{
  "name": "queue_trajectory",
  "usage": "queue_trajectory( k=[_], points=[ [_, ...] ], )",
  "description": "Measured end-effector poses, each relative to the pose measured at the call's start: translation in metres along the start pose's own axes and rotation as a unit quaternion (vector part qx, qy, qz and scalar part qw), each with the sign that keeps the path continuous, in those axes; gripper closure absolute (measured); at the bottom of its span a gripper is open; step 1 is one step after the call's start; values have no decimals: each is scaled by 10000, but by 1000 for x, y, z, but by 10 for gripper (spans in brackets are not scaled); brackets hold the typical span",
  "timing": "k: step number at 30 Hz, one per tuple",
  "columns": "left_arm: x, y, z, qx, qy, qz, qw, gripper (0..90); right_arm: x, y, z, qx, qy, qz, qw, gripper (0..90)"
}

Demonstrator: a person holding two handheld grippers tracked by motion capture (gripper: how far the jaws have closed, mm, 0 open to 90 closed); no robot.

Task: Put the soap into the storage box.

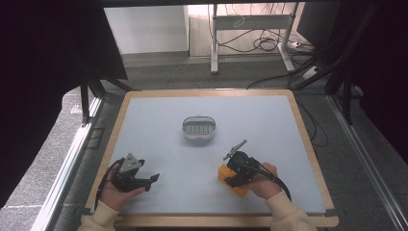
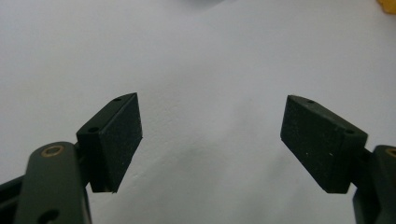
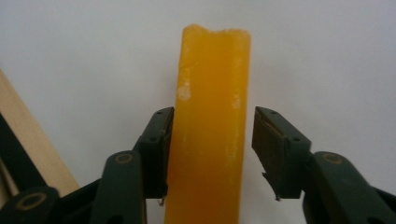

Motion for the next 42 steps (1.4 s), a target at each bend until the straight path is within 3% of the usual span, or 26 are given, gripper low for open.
queue_trajectory(
  k=[5,18,42],
  points=[
    [-1,0,0,-16,-17,17,10000,203,-4,-3,1,14,136,164,9998,568],
    [0,0,0,-14,-12,8,10000,204,-2,-2,2,52,14,203,9998,613],
    [-1,-2,0,-51,-50,62,10000,203,23,1,-5,117,-21,-154,9998,614]
  ],
)
Point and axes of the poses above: each handheld gripper's, and its own axes: x roughly backward along the jaws, y roughly out of its top, z roughly to its left, the point moved 7 cm from there along -x, roughly forward along the jaws, and after that the axes turned 12 degrees about -x, right-handed, at the moved point
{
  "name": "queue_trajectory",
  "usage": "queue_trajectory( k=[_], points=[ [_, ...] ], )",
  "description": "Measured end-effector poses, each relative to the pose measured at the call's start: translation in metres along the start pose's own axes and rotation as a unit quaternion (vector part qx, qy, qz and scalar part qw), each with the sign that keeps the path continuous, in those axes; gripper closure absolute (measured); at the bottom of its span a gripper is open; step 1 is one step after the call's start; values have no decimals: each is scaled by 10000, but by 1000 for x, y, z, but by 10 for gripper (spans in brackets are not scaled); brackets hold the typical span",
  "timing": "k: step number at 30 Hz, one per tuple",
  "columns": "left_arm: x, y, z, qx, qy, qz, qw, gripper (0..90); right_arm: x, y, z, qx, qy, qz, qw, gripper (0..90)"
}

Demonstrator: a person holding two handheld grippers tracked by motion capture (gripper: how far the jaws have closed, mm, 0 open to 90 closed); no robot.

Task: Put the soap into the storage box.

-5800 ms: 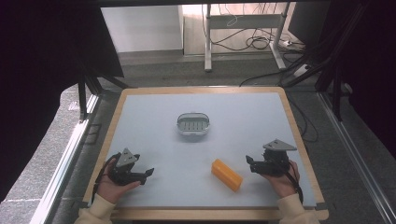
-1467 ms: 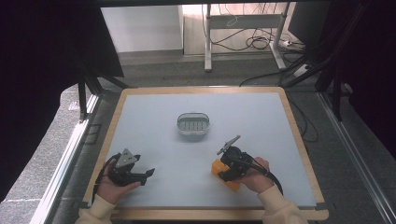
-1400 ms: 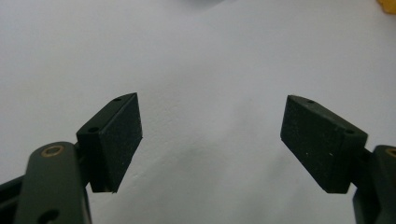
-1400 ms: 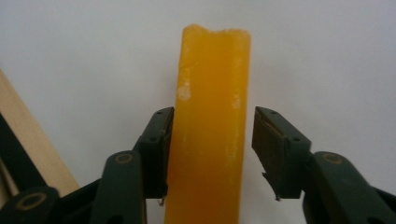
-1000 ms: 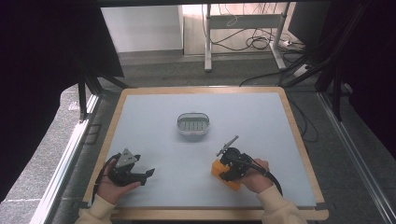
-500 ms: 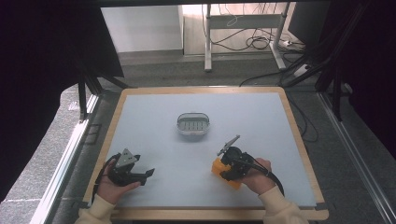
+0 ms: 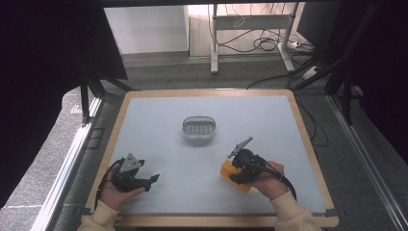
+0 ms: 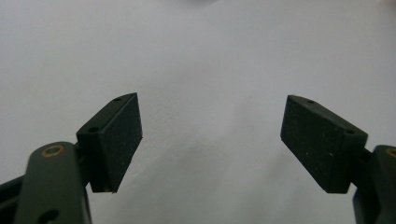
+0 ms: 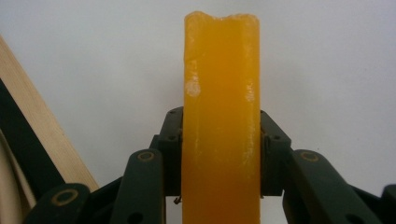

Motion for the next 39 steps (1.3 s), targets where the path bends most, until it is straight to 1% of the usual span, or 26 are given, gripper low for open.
queue_trajectory(
  k=[5,8,9,19,24,30,32,35,39],
  points=[
    [0,0,0,-3,-4,2,10000,203,3,1,-1,-17,-18,-57,10000,614],
    [1,1,0,6,11,-7,10000,203,6,1,-2,-16,12,-97,10000,615],
    [1,1,0,-1,17,-10,10000,203,7,1,-2,-51,34,-123,9999,615],
    [1,1,-1,-8,24,-21,10000,203,20,5,-6,24,109,-265,9996,615],
    [1,1,-1,-29,16,-17,10000,203,26,12,-11,42,90,-364,9993,615],
    [1,1,-1,-22,20,-25,10000,203,30,21,-12,109,67,-406,9991,615],
    [1,1,-2,-27,15,-21,10000,203,33,28,-12,164,61,-419,9990,615],
    [1,2,-2,-23,11,-44,10000,203,36,32,-13,212,93,-465,9987,615],
    [1,2,-1,-13,20,-54,10000,203,38,36,-16,210,127,-504,9984,615]
  ],
)
Point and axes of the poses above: each handheld gripper's, and its own axes: x roughly backward along the jaws, y roughly out of its top, z roughly to its left, the point moved 7 cm from there along -x, roughly forward along the jaws, and after that the axes turned 12 degrees about -x, right-handed, at the moved point
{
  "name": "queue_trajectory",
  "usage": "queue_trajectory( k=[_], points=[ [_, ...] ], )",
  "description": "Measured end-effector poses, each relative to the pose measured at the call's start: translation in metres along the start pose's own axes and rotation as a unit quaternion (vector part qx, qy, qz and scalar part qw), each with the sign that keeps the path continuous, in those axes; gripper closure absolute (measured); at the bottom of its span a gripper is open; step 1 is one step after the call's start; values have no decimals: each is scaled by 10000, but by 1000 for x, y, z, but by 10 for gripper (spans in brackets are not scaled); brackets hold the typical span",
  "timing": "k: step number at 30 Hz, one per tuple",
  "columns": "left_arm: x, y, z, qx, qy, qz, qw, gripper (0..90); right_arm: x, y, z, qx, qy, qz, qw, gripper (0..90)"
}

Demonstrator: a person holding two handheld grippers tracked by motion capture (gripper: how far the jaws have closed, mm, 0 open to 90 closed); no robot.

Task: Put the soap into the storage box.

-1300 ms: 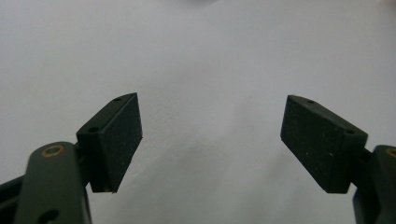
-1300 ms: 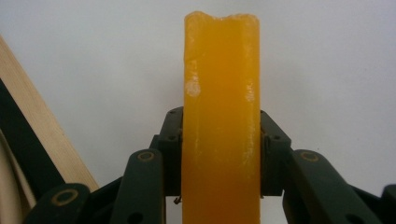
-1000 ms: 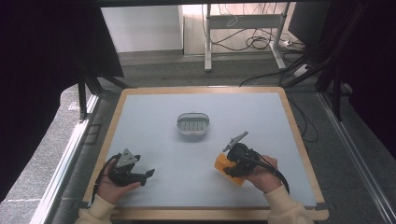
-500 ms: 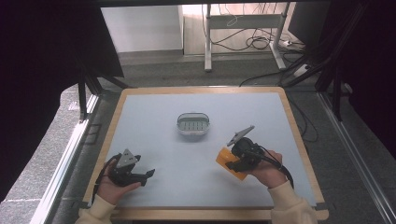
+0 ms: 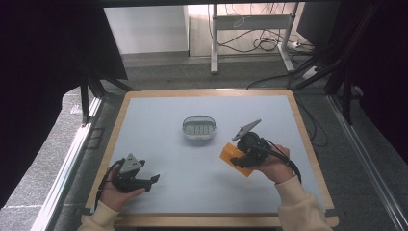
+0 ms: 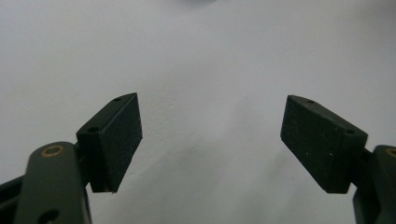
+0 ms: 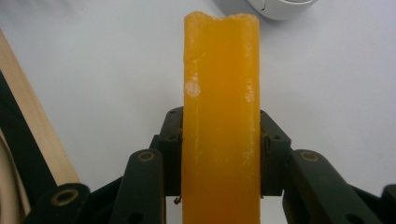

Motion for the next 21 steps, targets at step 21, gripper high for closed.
queue_trajectory(
  k=[21],
  points=[
    [0,0,0,3,-12,15,10000,203,-1,28,-5,299,9,-27,9995,615]
  ],
)
Point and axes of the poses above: each handheld gripper's, and its own axes: x roughly backward along the jaws, y roughly out of its top, z roughly to its left, the point moved 7 cm from there along -x, roughly forward along the jaws, and after that the axes turned 12 degrees about -x, right-handed, at the moved point
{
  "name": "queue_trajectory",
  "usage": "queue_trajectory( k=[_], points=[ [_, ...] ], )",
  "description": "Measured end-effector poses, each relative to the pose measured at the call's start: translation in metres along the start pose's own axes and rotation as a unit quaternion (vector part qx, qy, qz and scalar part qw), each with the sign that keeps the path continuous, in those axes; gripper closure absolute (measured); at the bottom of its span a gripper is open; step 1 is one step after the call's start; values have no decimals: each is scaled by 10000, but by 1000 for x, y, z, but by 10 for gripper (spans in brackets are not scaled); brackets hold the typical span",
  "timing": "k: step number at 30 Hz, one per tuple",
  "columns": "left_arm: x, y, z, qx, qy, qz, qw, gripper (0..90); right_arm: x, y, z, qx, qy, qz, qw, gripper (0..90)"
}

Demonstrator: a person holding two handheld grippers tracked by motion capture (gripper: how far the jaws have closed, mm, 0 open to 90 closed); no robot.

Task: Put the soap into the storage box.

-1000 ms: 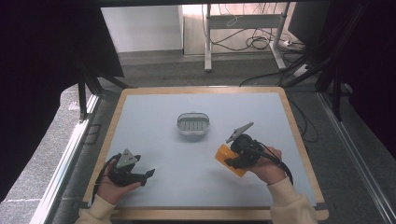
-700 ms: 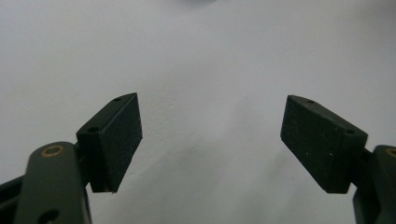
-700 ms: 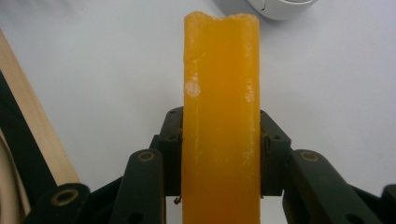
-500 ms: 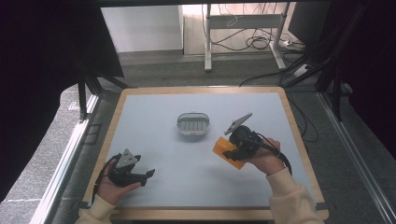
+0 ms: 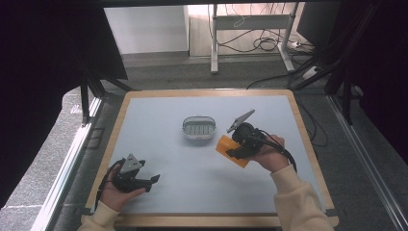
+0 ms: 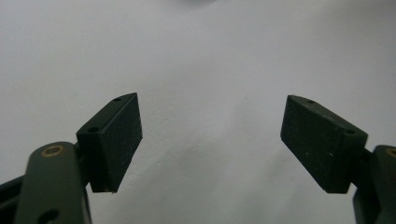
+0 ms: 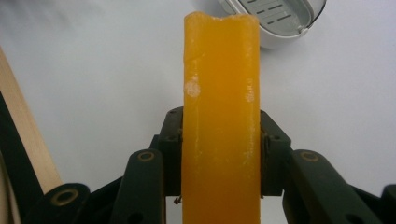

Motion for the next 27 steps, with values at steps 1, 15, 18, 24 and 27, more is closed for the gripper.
queue_trajectory(
  k=[1,15,18,24,27],
  points=[
    [0,0,0,7,1,-4,10000,203,0,1,0,2,-6,5,10000,615],
    [1,0,0,-11,-7,-6,10000,203,0,17,-8,37,-25,-55,10000,615],
    [0,0,0,-9,-18,3,10000,203,-1,20,-10,45,-39,-55,10000,615],
    [0,0,0,-3,-20,11,10000,203,0,29,-12,87,-136,-119,9998,615],
    [0,0,0,-9,-24,13,10000,203,0,33,-12,150,-28,-147,9998,615]
  ],
)
Point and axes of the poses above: each handheld gripper's, and its own axes: x roughly backward along the jaws, y roughly out of its top, z roughly to its left, the point moved 7 cm from there along -x, roughly forward along the jaws, and after that the axes turned 12 degrees about -x, right-handed, at the moved point
